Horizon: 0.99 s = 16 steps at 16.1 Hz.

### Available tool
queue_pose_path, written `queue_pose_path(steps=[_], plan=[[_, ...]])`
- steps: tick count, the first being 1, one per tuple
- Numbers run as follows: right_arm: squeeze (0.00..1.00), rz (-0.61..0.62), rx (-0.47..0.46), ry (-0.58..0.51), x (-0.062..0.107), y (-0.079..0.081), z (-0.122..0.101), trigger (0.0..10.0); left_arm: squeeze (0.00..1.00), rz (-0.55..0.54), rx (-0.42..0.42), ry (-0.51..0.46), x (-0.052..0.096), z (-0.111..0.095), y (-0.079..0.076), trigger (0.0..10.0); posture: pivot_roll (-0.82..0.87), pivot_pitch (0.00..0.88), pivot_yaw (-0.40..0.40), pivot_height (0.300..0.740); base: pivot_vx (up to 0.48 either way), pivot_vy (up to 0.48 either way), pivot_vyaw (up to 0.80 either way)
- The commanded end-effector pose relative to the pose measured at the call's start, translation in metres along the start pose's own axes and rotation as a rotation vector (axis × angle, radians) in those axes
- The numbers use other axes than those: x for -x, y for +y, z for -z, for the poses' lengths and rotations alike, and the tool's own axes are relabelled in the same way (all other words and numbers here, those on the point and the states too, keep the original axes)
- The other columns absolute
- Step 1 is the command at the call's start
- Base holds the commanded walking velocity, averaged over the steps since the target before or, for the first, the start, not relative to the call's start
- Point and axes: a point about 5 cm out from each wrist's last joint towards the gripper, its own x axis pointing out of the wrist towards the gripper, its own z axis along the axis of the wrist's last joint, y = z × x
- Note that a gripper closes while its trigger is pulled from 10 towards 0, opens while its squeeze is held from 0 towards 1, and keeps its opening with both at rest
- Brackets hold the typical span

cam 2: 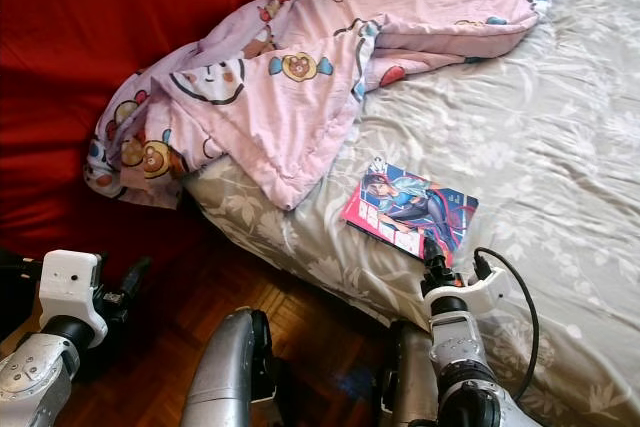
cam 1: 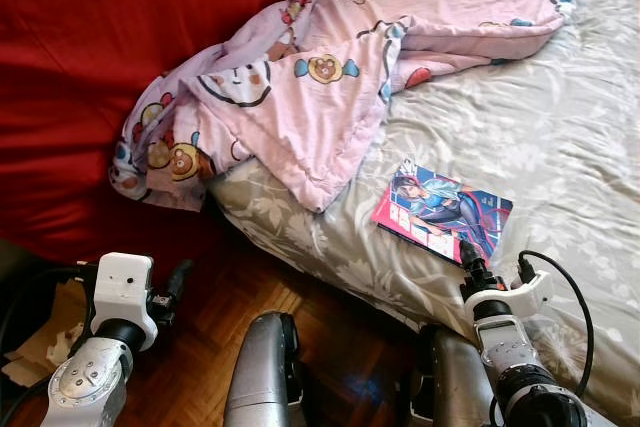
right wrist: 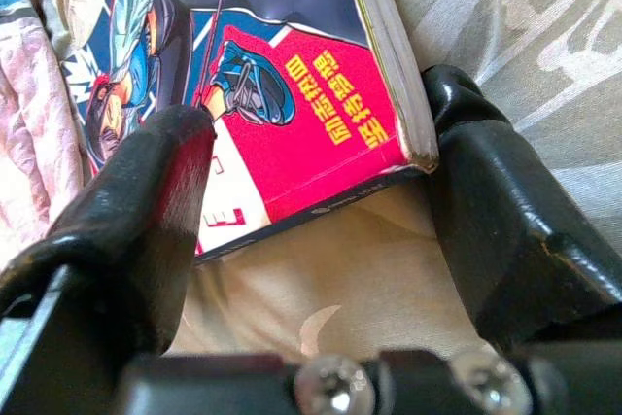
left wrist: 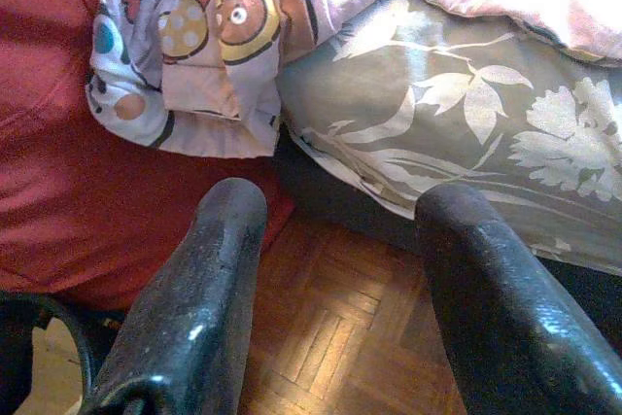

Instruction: Clean up the room

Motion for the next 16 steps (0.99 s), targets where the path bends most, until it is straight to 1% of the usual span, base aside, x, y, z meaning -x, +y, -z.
queue_pose_path(steps=[1,2,3,4,5,6,10,16], plan=[[0.00,-0.003,-0.049,0.122,0.003,0.003,0.034,10.0,0.00,-0.013,-0.018,0.028,0.005,0.005,0.006,10.0,0.35,0.293,0.131,0.587,0.000,0.000,0.00],[0.00,-0.004,-0.046,0.121,0.003,0.003,0.033,10.0,0.00,-0.012,-0.020,0.030,0.006,0.005,0.006,10.0,0.35,0.293,0.131,0.587,0.000,0.000,0.00],[0.00,-0.009,-0.040,0.121,0.003,0.003,0.033,6.8,0.00,-0.012,-0.021,0.030,0.006,0.005,0.006,10.0,0.35,0.293,0.131,0.587,0.000,0.000,0.00],[0.00,0.004,-0.015,0.115,0.003,0.002,0.032,0.0,0.00,-0.012,-0.024,0.032,0.006,0.005,0.006,10.0,0.35,0.293,0.131,0.587,0.000,0.000,0.00],[0.00,0.009,-0.009,0.113,0.003,0.002,0.031,0.0,0.00,-0.012,-0.024,0.033,0.005,0.006,0.006,10.0,0.35,0.289,0.130,0.587,0.000,0.000,0.00],[0.00,0.012,-0.024,0.097,0.003,0.000,0.028,0.0,0.00,-0.010,-0.026,0.034,0.005,0.006,0.006,10.0,0.35,0.289,0.130,0.587,0.000,0.000,0.00],[0.00,0.019,-0.010,0.079,0.004,-0.002,0.023,0.0,0.00,0.001,-0.029,0.041,0.006,0.008,0.004,10.0,0.35,0.286,0.130,0.587,0.000,0.000,0.00],[0.00,-0.003,-0.012,0.055,0.000,0.004,0.018,0.0,0.00,0.001,-0.028,0.043,0.002,0.010,0.003,10.0,0.34,0.268,0.126,0.587,0.000,0.000,0.00]])
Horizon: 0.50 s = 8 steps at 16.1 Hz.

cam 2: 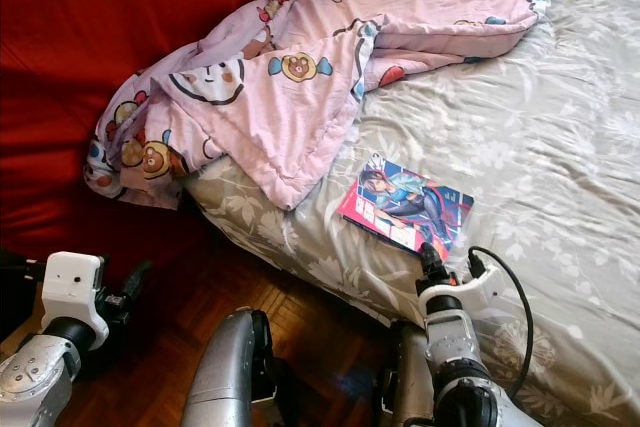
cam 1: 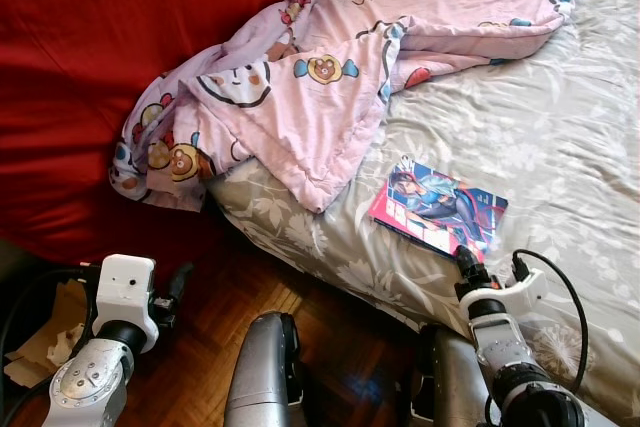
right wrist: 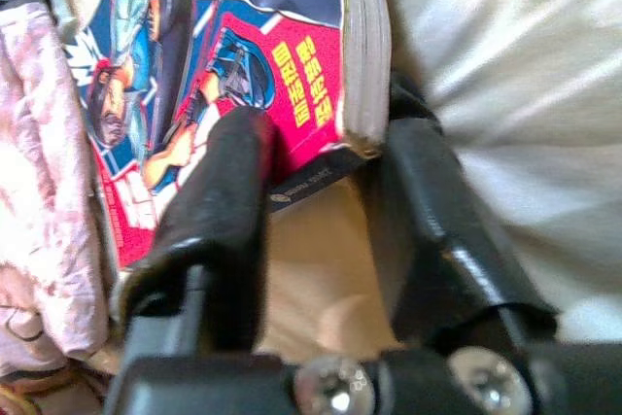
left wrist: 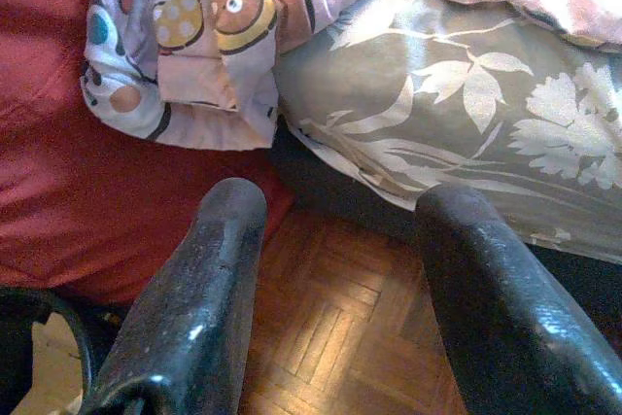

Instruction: Clean up the room

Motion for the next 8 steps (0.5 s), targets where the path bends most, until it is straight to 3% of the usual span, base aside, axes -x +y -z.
queue_pose_path(steps=[1,6,8], plan=[[0.00,0.008,-0.015,0.049,0.002,-0.001,0.014,0.0,0.00,-0.010,-0.021,0.028,0.002,0.007,0.004,10.0,0.34,0.262,0.125,0.587,0.000,0.000,0.00],[0.00,-0.064,0.005,-0.049,-0.006,0.015,-0.001,0.0,0.00,-0.024,-0.003,0.026,-0.009,0.011,0.001,10.0,0.31,0.218,0.112,0.587,0.000,0.000,0.00],[0.00,-0.121,0.172,-0.081,-0.010,0.028,-0.005,0.0,0.00,-0.033,0.023,0.021,-0.019,0.015,-0.003,10.0,0.28,0.183,0.102,0.587,0.000,0.000,0.00]])
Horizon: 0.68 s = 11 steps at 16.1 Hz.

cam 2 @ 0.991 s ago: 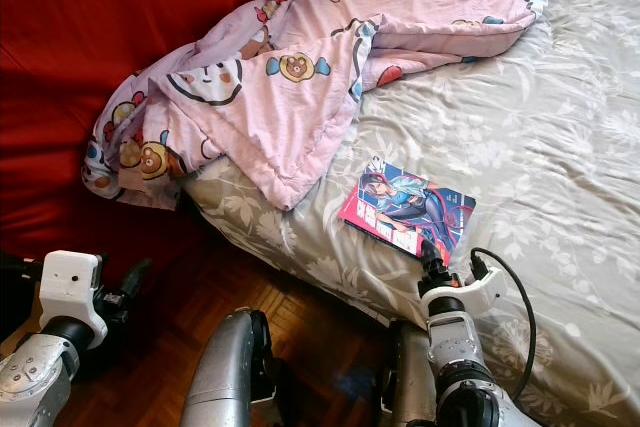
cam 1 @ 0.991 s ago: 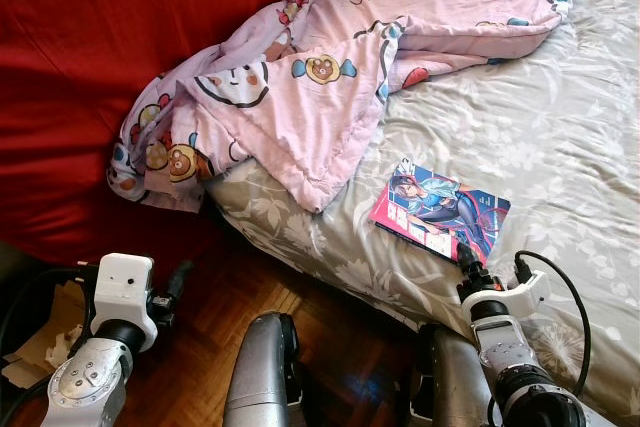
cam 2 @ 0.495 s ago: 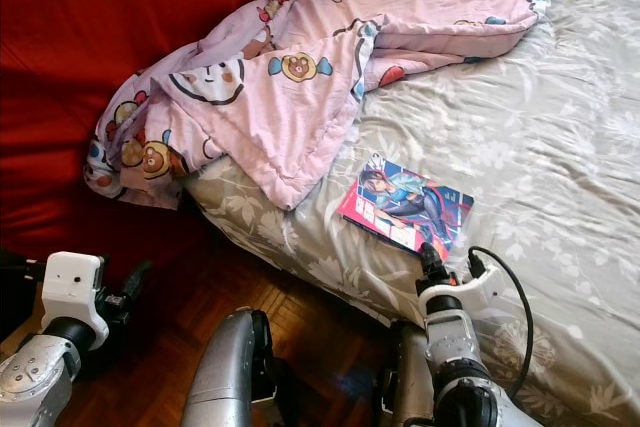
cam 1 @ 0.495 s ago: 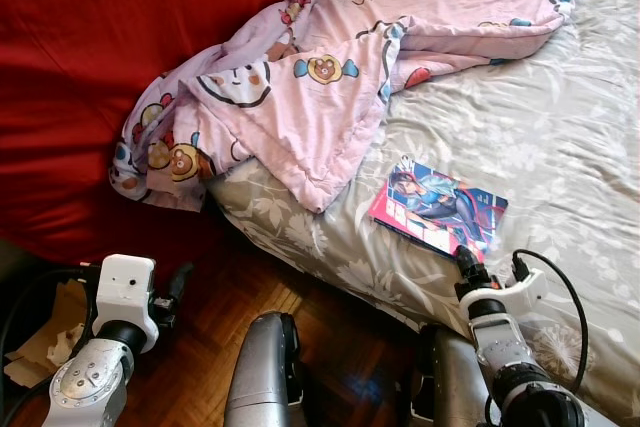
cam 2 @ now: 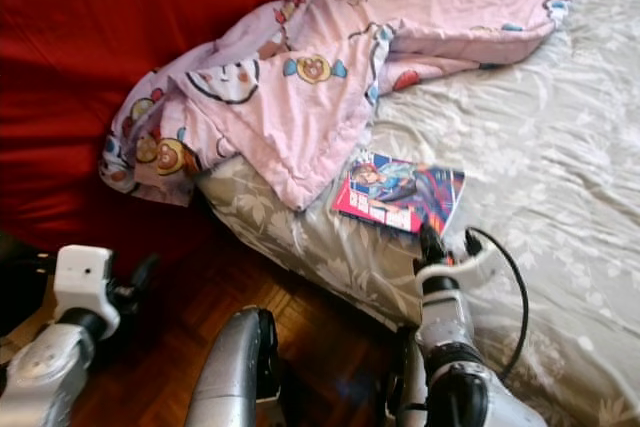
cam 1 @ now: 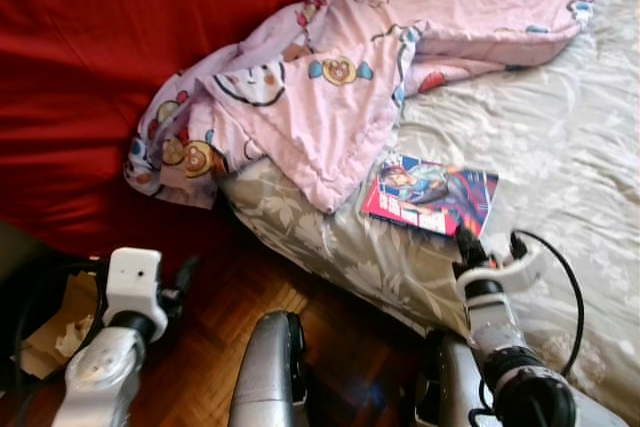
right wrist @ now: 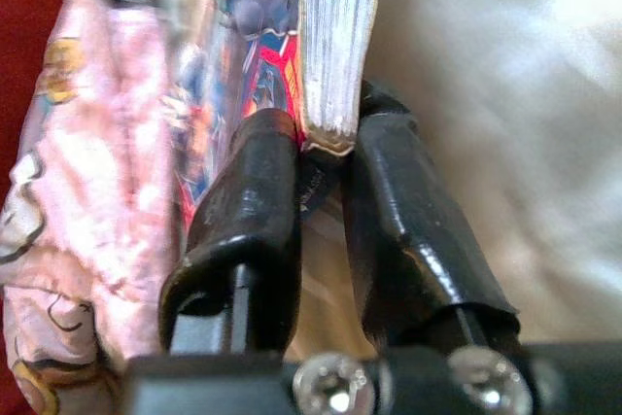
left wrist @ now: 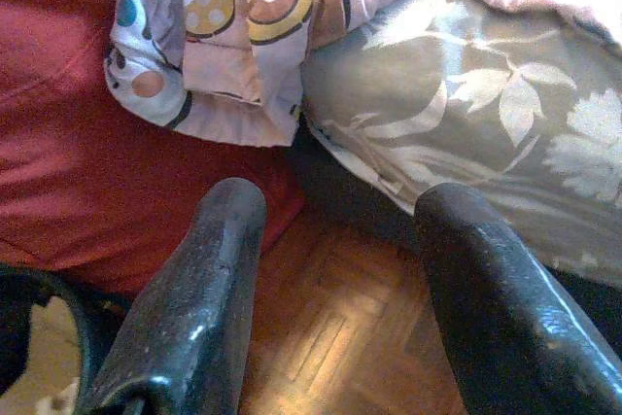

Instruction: Clean up the room

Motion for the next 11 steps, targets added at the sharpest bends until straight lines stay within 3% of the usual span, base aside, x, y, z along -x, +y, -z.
queue_pose_path(steps=[1,5,7,8,9,10,11], plan=[[0.00,-0.056,0.087,0.006,0.001,0.006,0.005,0.0,0.00,-0.016,-0.013,0.033,-0.005,0.012,-0.001,10.0,0.26,0.147,0.093,0.587,0.000,0.000,0.00],[0.00,-0.161,0.262,-0.040,0.003,0.021,0.004,0.0,0.00,-0.039,0.036,0.053,-0.017,0.026,-0.007,10.0,0.19,0.032,0.069,0.587,0.000,0.000,0.00],[0.00,-0.169,0.415,-0.033,0.014,0.019,0.010,0.0,0.00,-0.081,0.091,0.084,-0.021,0.040,-0.004,10.0,0.16,0.000,0.051,0.587,0.000,0.000,0.00],[0.00,-0.182,0.489,-0.026,0.018,0.018,0.011,0.5,0.00,-0.090,0.099,0.104,-0.022,0.046,-0.003,10.0,0.15,0.000,0.049,0.587,0.000,0.000,0.00],[0.00,-0.174,0.515,-0.018,0.020,0.015,0.011,3.9,0.00,-0.095,0.093,0.116,-0.024,0.050,-0.003,10.0,0.14,0.000,0.045,0.587,0.000,0.000,0.00],[0.00,-0.136,0.556,-0.017,0.026,0.008,0.010,10.0,0.00,-0.105,0.111,0.150,-0.020,0.062,-0.003,10.0,0.12,0.000,0.043,0.587,0.000,0.000,0.00],[0.00,-0.088,0.603,-0.005,0.034,-0.002,0.011,10.0,0.00,-0.107,0.110,0.192,-0.013,0.076,-0.004,10.0,0.11,0.000,0.041,0.587,0.000,0.000,0.00]])
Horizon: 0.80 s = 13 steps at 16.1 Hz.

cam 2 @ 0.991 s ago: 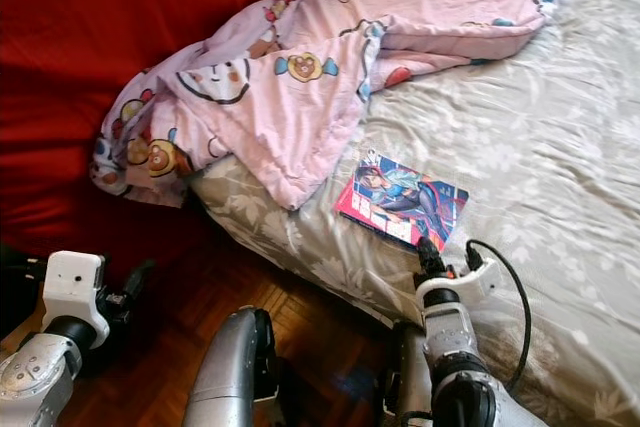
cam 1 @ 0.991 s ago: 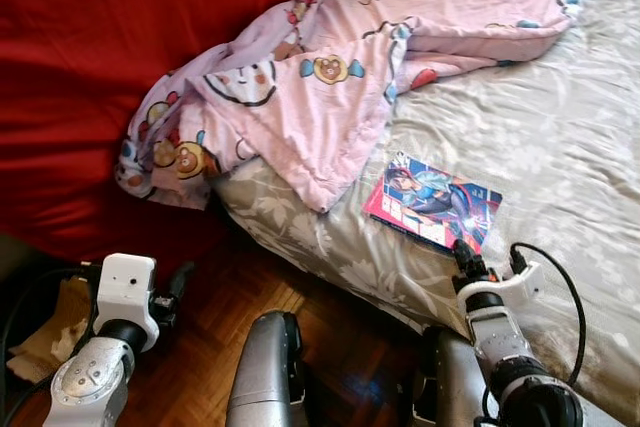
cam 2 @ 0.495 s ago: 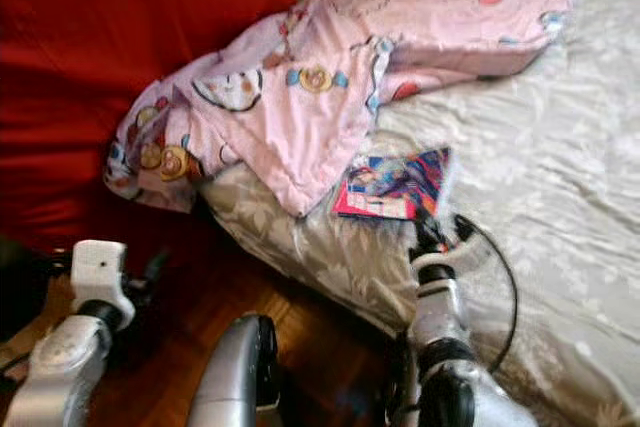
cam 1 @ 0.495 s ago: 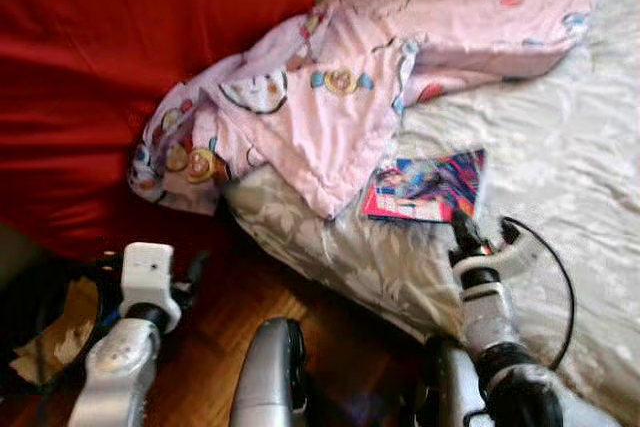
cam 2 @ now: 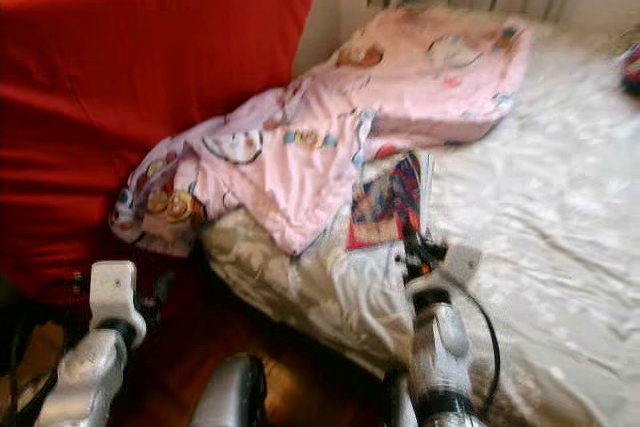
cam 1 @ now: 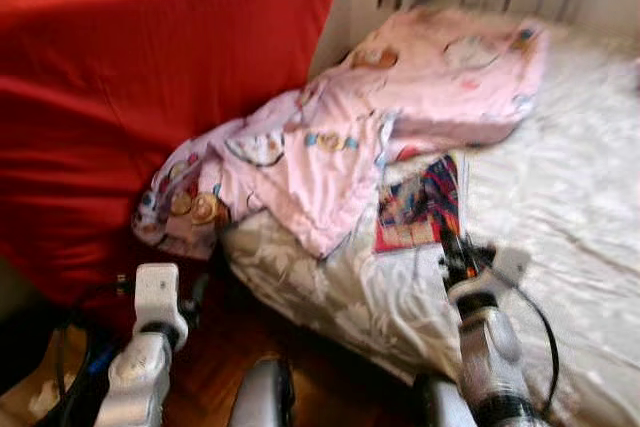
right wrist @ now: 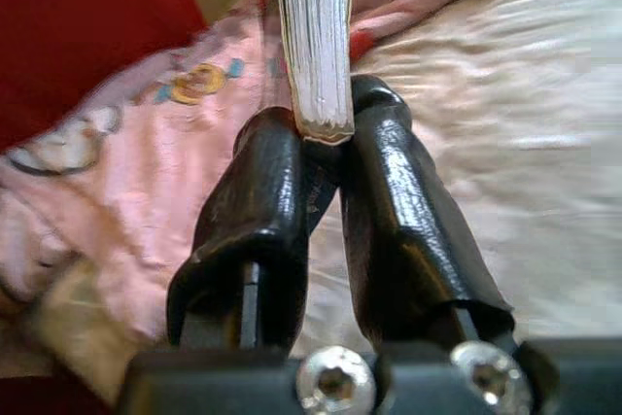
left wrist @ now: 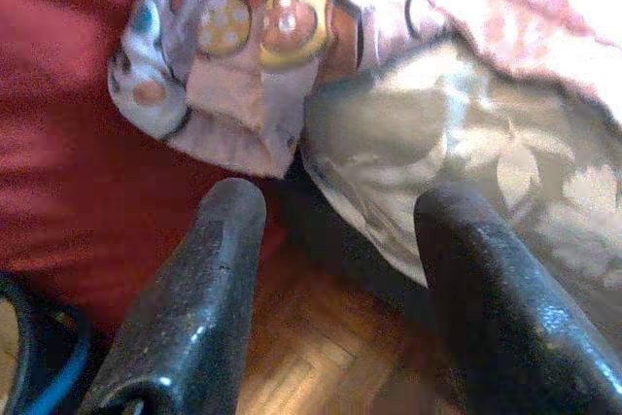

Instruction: Clean up the room

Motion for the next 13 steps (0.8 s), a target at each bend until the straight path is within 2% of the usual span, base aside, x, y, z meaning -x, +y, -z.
queue_pose_path(steps=[1,3,6,10,13], plan=[[0.00,0.031,0.027,0.004,0.004,-0.004,0.001,10.0,0.00,-0.022,0.026,0.067,0.006,0.022,0.002,10.0,0.09,0.000,0.030,0.587,0.000,0.000,0.00],[0.00,0.071,0.093,0.088,0.013,-0.012,0.013,10.0,0.00,-0.015,0.007,0.123,0.008,0.039,-0.004,10.0,0.10,0.000,0.016,0.587,0.000,0.000,0.00],[0.00,0.098,0.097,0.120,0.013,-0.015,0.015,10.0,0.00,-0.029,0.031,0.185,0.009,0.055,-0.006,10.0,0.08,0.000,0.012,0.617,0.000,0.000,0.00],[0.00,0.106,0.094,0.146,0.014,-0.013,0.021,10.0,0.00,-0.059,0.042,0.267,0.012,0.071,-0.008,10.0,0.08,0.000,0.000,0.662,0.000,0.000,0.00],[0.00,0.080,0.108,0.142,0.009,-0.005,0.020,10.0,0.00,-0.052,0.037,0.333,0.016,0.082,-0.011,10.0,0.06,0.000,0.001,0.697,0.000,0.000,0.00]])
